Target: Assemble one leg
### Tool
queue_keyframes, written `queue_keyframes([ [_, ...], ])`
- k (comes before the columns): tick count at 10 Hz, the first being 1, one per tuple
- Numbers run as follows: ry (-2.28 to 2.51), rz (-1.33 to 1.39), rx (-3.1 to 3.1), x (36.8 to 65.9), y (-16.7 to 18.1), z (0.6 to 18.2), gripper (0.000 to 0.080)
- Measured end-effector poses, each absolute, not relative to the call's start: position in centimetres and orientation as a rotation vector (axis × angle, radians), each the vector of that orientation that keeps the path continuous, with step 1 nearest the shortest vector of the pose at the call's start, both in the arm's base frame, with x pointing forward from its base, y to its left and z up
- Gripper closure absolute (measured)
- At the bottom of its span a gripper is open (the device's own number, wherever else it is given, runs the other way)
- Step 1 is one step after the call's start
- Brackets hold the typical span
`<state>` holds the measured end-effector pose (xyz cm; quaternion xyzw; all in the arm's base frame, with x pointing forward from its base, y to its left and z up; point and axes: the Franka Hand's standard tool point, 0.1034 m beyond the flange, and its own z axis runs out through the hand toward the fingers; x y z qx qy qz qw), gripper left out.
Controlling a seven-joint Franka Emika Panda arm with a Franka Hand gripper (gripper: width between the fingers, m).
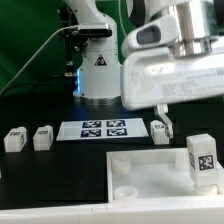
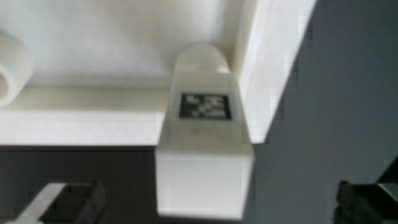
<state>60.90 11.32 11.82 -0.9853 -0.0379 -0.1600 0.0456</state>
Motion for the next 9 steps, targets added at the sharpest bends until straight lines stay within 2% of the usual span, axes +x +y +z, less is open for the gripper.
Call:
queue_keyframes([
  [2,-0.109,-0.159,-3.04,61.5,10.9,12.4,0.0151],
  [5,-0.119,0.219,-3.031,62.0,11.5,11.2,0.0151],
  [6,-0.12,0.181,-3.031,62.9,11.9,10.6,0.0151],
  [9,-0.127,0.143,-3.036,62.3,12.4,8.7,0.0151],
])
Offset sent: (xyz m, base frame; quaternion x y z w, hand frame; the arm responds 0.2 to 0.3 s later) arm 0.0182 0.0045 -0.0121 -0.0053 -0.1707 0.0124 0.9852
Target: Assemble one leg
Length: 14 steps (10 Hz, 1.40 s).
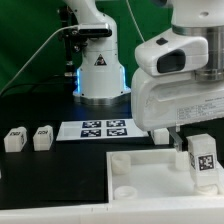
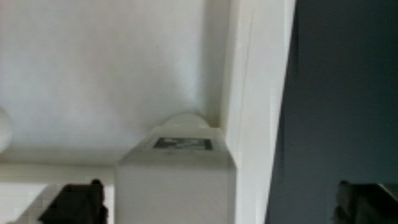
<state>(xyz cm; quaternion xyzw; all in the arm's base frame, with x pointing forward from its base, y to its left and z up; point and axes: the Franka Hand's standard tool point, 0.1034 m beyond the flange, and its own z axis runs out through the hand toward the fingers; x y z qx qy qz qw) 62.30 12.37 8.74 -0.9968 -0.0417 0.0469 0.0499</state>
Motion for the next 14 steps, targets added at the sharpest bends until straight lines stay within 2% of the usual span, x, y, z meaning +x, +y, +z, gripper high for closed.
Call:
queue_keyframes([
  [4,-0.104,0.104,-3.039,62.3,12.6,8.2,0.0151],
  [6,-0.052,0.107,-3.04,62.3,12.6,8.2,0.0412],
  [7,0.138,0.115,-3.045,62.3,12.3,8.2,0.0495],
  [12,0.812,0.146,-2.938,62.4,12.3,8.0,0.0504],
  [14,1.245,0.18,-2.712,63.0,11.6,7.7,0.0505],
])
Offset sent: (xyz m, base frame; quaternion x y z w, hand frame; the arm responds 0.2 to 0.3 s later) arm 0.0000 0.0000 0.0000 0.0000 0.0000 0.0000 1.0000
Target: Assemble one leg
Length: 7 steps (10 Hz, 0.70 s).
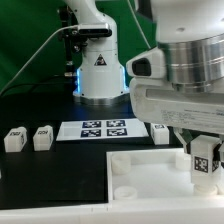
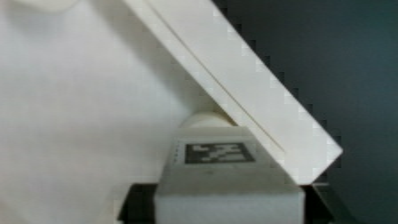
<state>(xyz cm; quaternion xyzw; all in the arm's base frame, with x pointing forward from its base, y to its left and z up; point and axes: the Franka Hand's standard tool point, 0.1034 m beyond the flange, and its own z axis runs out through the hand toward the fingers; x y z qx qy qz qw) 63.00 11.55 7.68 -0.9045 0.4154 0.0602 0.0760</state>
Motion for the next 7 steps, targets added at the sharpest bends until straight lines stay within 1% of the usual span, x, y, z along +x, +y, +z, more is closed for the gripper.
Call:
queue_keyframes([
  [4,1.888,0.219,-2.255,63.21,11.99,7.48,0.0505],
  [5,1.979,0.226,-2.17,63.21,12.18,7.5,0.0505],
  [6,1.975,0.226,-2.174,63.19,12.17,7.45,0.04],
  [7,1.969,0.226,-2.179,63.16,12.19,7.42,0.04],
])
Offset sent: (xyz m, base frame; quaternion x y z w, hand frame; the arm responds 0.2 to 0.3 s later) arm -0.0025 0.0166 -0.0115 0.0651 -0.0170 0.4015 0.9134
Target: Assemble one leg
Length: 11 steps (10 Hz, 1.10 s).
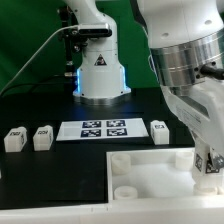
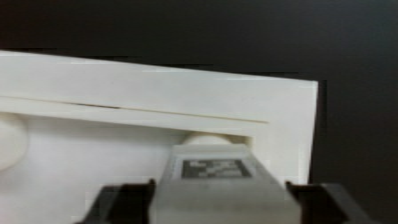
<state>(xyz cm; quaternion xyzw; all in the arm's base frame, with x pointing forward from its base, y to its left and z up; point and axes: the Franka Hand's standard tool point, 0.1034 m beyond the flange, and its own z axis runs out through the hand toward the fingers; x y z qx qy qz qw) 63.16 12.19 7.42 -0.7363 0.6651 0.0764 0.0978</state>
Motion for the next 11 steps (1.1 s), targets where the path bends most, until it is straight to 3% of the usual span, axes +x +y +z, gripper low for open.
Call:
queue_keyframes([
  [1,1.969,0.226,-2.18,63.15,12.2,7.41,0.0262],
  [2,1.967,0.226,-2.181,63.14,12.21,7.4,0.0185],
  [5,1.728,0.232,-2.383,62.44,12.17,7.07,0.0152],
  [11,0.722,0.09,-2.882,62.53,11.97,7.12,0.0151],
])
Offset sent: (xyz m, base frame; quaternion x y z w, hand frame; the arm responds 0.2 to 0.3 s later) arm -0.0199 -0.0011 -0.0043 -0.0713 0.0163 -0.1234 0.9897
